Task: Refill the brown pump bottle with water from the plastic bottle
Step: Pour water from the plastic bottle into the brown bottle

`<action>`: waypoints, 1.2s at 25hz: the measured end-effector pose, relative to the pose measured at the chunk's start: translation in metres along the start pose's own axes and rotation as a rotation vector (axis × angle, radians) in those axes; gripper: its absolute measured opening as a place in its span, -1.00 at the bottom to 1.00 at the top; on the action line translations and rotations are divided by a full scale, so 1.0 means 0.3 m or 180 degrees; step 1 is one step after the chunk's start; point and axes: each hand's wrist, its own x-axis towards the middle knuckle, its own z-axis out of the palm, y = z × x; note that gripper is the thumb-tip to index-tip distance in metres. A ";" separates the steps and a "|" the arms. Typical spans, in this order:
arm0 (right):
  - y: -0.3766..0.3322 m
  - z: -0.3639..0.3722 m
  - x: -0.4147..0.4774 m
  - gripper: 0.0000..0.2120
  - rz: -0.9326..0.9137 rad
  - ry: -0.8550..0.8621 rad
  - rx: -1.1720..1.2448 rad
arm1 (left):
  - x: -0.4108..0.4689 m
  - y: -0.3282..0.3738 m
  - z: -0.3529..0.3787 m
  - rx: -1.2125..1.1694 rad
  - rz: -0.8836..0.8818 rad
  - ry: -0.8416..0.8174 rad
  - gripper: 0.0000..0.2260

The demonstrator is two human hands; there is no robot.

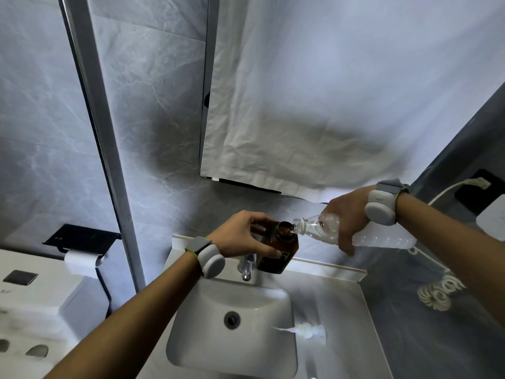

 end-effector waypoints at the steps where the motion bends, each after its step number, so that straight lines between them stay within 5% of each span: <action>1: -0.001 -0.001 0.000 -0.48 0.0011 -0.0005 -0.0004 | 0.000 0.000 -0.001 0.0001 -0.0002 -0.0010 -0.49; 30: -0.042 -0.023 0.001 -0.57 0.0076 -0.0039 -0.0230 | 0.010 -0.031 -0.010 -0.0077 -0.0031 0.0025 -0.48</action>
